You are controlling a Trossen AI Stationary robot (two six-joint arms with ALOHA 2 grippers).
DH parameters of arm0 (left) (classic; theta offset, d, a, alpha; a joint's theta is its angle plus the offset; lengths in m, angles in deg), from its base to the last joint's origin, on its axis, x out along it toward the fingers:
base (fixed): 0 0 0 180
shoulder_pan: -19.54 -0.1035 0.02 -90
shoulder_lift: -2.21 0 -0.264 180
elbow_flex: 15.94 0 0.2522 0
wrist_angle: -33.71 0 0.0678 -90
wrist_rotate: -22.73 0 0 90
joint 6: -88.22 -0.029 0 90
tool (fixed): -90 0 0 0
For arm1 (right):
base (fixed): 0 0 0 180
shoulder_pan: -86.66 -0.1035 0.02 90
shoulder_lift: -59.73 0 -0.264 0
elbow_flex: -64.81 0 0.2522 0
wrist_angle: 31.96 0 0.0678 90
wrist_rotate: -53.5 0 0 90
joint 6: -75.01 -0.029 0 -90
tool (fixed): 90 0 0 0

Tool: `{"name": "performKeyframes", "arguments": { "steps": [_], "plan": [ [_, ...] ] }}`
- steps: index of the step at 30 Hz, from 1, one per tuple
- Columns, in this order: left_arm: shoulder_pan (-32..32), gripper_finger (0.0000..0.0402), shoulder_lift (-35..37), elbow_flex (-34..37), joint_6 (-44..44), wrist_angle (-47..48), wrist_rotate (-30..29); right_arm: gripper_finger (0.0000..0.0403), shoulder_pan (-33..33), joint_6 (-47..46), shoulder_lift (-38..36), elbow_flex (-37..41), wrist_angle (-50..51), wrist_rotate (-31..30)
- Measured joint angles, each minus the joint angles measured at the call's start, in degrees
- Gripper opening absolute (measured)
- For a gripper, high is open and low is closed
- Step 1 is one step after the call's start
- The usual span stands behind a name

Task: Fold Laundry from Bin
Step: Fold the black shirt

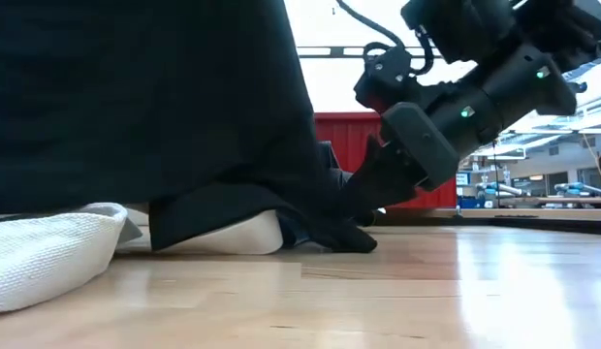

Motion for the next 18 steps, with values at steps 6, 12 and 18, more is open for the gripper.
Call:
{"name": "performKeyframes", "arguments": {
  "steps": [6, 12, 18],
  "plan": [
    [0.02, 0.0007, 0.0, 0.0, 2.72, -0.02, 0.04, 0.0081, -0.64, 2.63, 0.67, -1.81, 0.09, 0.07],
    [0.02, 0.0007, 0.1, 0.0, 8.9, 3.77, 0.52, 0.0015, -5.09, 5.41, -6.44, -1.81, 8.15, -8.75],
    [-2.6, 0.0007, 0.26, 0.0, 25.59, 26.7, 1.3, 0.0007, -11.11, -2.36, -17.77, -5.85, 33.84, -37.42]
  ]
}}
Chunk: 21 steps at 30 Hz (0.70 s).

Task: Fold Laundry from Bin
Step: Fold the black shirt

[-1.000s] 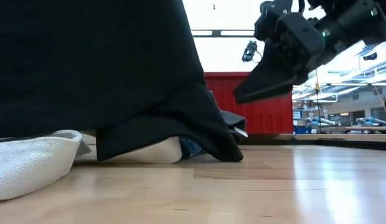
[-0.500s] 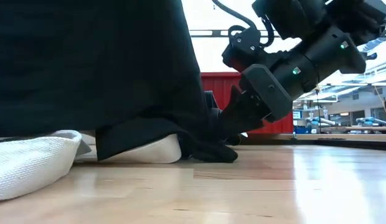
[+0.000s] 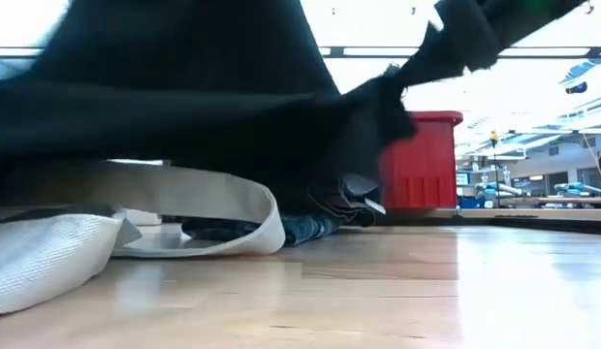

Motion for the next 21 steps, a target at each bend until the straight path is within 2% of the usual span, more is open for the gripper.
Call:
{"name": "performKeyframes", "arguments": {
  "steps": [3, 7, 10, 12, 15, 19, 21],
  "plan": [
    [-4.58, 0.0007, -0.28, 0.0, 14.24, 14.38, 7.7, 0.0007, 0.29, -0.69, -4.23, -0.65, 5.28, -9.76],
    [-12.66, 0.0007, -1.55, 0.07, 26.7, 25.39, 16.3, 0.0007, 3.59, 4.48, -7.86, -0.73, 7.68, -14.96],
    [-18.69, 0.0007, -2.7, 0.07, 32.46, 28.01, 24.32, 0.0007, 7.81, 11.43, -8.79, -0.73, 8.69, -17.33],
    [-22.21, 0.0007, -3.76, 0.05, 35.39, 28.2, 29.55, 0.0009, 11.05, 16.17, -9.03, -0.73, 8.34, -17.61],
    [-27.02, 0.0007, -6.07, 0.0, 39.34, 28.51, 35.51, 0.0014, 15.76, 18.6, -9.12, -0.73, 8.68, -15.79],
    [-31.7, 0.0007, -10.5, 0.0, 42.06, 30.9, 41.77, 0.0027, 18.47, 16.78, -9.23, -0.73, 13.57, -9.14],
    [-32.91, 0.0007, -12.98, 0.0, 41.92, 30.94, 44.59, 0.0039, 18.19, 12.79, -9.71, -0.73, 18.1, -8.21]
  ]
}}
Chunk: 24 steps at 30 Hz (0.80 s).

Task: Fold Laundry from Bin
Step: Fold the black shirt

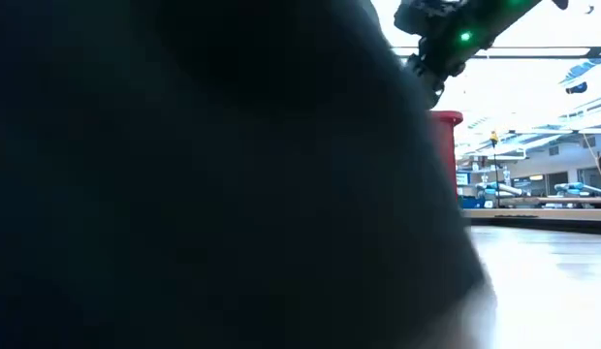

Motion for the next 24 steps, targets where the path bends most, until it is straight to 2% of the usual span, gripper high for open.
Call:
{"name": "performKeyframes", "arguments": {
  "steps": [5, 10, 13, 15, 17, 22, 24],
  "plan": [
    [-0.59, 0.0007, -6.23, 0.0, -0.5, -3.98, 5.18, 0.0085, -2.54, -16.2, -3.16, 0.0, 14.34, 2.92],
    [-0.58, 0.0007, -10.97, 0.02, -0.57, -7.69, 12.52, 0.0132, -3.85, -29.44, -6.68, 0.0, 25.14, 14.74],
    [-0.76, 0.0007, -12.99, 0.01, -0.61, -6.03, 13.59, 0.0155, -4.59, -36.44, -7.41, 0.0, 28.62, 23.13],
    [-0.88, 0.0008, -14.04, 0.02, -0.84, -4.8, 13.66, 0.0163, -5.83, -40.42, -7.42, 0.28, 29.04, 25.88],
    [-0.94, 0.0012, -14.37, 0.04, -2.49, -2.24, 13.66, 0.0164, -7.97, -42.58, -7.09, 1.22, 28.16, 25.01],
    [-0.57, 0.0039, -14.88, 0.02, -4.12, 0.9, 13.65, 0.0163, -14.32, -46.01, -6.04, 7.23, 21.99, 13.72],
    [-0.21, 0.0062, -14.88, 0.02, -5.19, 0.86, 13.65, 0.0163, -15.88, -46.49, -6.2, 8.86, 19.79, 12.07]
  ]
}}
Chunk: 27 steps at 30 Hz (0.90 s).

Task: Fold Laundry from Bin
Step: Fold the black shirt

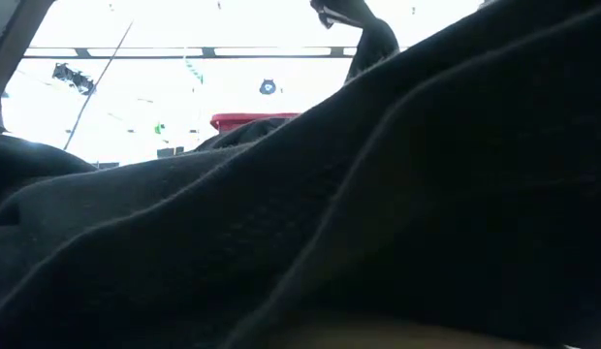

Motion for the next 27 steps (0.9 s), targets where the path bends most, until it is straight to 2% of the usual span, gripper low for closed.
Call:
{"name": "performKeyframes", "arguments": {
  "steps": [3, 9, 13, 17, 20, 23, 27],
  "plan": [
    [1.28, 0.0114, 0.02, 0.0, -2.9, -0.49, -0.12, 0.0163, -1.54, -0.02, -0.78, 0.05, -1.46, 0.25],
    [6.81, 0.0244, 0.67, 0.0, -9.26, 0.68, -0.14, 0.0162, -3.38, -0.27, -2.4, -2.64, -2.8, -1.69],
    [10.62, 0.0292, 2.01, -0.07, -8.91, 6.53, -3.54, 0.0162, -4.85, -1.48, -1.32, -2.42, -7.97, -5.84],
    [11.99, 0.0295, 2.25, -0.07, -3.29, 14.84, -2.55, 0.0162, -6.31, 0.07, 2.38, -1.35, -13.48, -8.4],
    [11.94, 0.0284, 2.11, 1.36, 1.1, 18.4, 2.94, 0.0162, -6.83, 2.41, 4.38, -1.37, -15.17, -10.89],
    [13.05, 0.0268, 3.34, 8.67, 3.55, 16.54, 7.18, 0.0162, -6.86, 3.6, 4.64, -1.39, -17.89, -11.67],
    [17.3, 0.0243, 6.34, 22.38, 5.2, 13.5, 8.09, 0.0162, -7.01, 5.47, 4.55, -1.41, -20.69, -8.9]
  ]
}}
